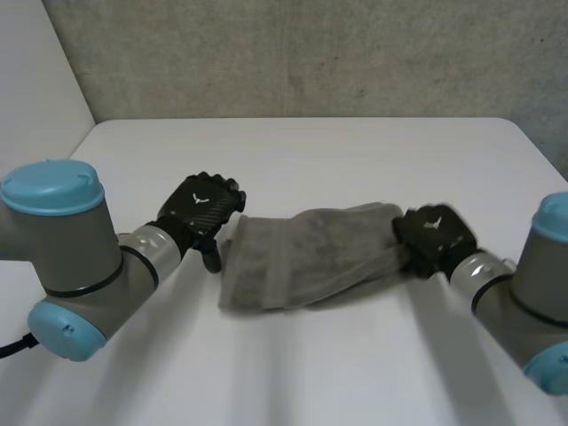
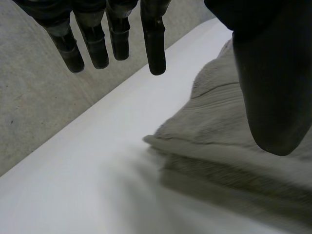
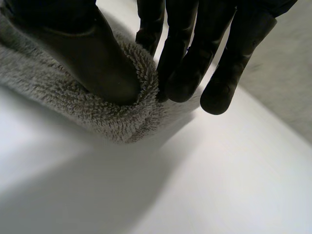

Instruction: Fold the towel.

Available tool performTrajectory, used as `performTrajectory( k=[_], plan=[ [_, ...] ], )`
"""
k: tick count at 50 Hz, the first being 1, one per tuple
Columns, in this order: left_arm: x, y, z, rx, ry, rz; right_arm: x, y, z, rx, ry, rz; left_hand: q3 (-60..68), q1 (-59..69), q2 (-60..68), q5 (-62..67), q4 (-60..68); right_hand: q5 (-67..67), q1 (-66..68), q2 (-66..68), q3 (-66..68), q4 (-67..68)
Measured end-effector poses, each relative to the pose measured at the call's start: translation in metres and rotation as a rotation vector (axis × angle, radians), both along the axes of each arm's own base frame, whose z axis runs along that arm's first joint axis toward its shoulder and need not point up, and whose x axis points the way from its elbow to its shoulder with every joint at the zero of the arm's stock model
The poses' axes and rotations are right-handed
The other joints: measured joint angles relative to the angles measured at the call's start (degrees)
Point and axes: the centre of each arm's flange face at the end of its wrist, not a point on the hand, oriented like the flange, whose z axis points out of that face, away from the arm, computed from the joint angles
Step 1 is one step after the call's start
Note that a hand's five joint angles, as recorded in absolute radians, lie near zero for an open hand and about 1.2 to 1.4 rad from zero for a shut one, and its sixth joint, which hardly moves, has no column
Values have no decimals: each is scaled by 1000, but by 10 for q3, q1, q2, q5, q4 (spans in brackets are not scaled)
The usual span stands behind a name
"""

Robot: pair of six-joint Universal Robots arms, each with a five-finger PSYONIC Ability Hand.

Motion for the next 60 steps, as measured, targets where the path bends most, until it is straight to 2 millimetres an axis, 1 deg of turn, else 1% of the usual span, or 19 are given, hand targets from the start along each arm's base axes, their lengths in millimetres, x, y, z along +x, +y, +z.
performTrajectory(
  k=[6,8,11,13,14,16,18,19,23,25,28,30,33,36,38,42,49,54,60],
  plan=[
    [2,-3,15,-34,20,11,6,-14,49,-141,-32,9,0,0,0,0,0,0,3,0,1,0],
    [2,-4,23,-55,30,13,22,-12,61,-163,-53,61,0,0,0,0,0,0,5,0,1,0],
    [3,-6,38,-95,50,17,66,2,70,-155,-98,200,0,0,0,0,0,0,5,5,2,0],
    [3,-7,46,-115,61,19,92,16,67,-127,-117,283,0,0,0,0,0,0,5,5,2,0],
    [3,-7,48,-120,64,20,98,20,65,-118,-120,301,0,0,0,0,0,0,5,5,2,0],
    [5,-9,56,-133,86,31,123,39,52,-58,-121,384,0,0,0,0,0,0,4,4,2,0],
    [8,-11,61,-134,106,45,136,52,40,-12,-110,430,0,0,0,0,0,-36,-26,-22,-45,-47],
    [11,-13,64,-131,121,57,143,60,33,18,-101,454,0,0,0,-1,0,-96,-91,-76,-103,-106],
    [21,-22,71,-107,192,104,154,82,11,104,-70,511,0,0,0,-1,0,-505,-483,-486,-499,-491],
    [24,-26,74,-94,226,121,155,86,12,117,-73,516,0,0,0,-1,0,-610,-573,-577,-606,-602],
    [25,-31,76,-84,259,132,152,83,25,105,-102,501,0,0,0,-1,0,-617,-595,-590,-627,-622],
    [23,-33,77,-77,275,130,142,69,48,81,-155,447,0,0,0,-1,0,-617,-599,-590,-627,-622],
    [13,-34,75,-64,288,109,115,38,80,51,-242,331,0,0,0,-1,0,-617,-599,-590,-628,-622],
    [-1,-31,71,-48,296,75,90,13,94,45,-297,234,0,0,0,-1,0,-617,-601,-590,-628,-622],
    [-11,-28,67,-31,304,49,77,0,96,53,-318,182,0,0,0,-1,0,-617,-601,-590,-628,-622],
    [-34,-18,52,30,323,0,61,-16,84,105,-332,108,0,0,0,-1,0,-617,-601,-590,-628,-622],
    [-58,-4,12,156,324,-41,61,-23,53,197,-320,76,0,0,0,-1,0,-617,-601,-590,-628,-622],
    [-64,1,-12,212,297,-45,66,-24,34,244,-310,75,0,0,0,-1,0,-617,-601,-590,-628,-622],
    [-60,8,-35,271,255,-34,72,-27,11,304,-315,68,0,0,0,-1,0,-617,-601,-590,-628,-622]
  ],
)
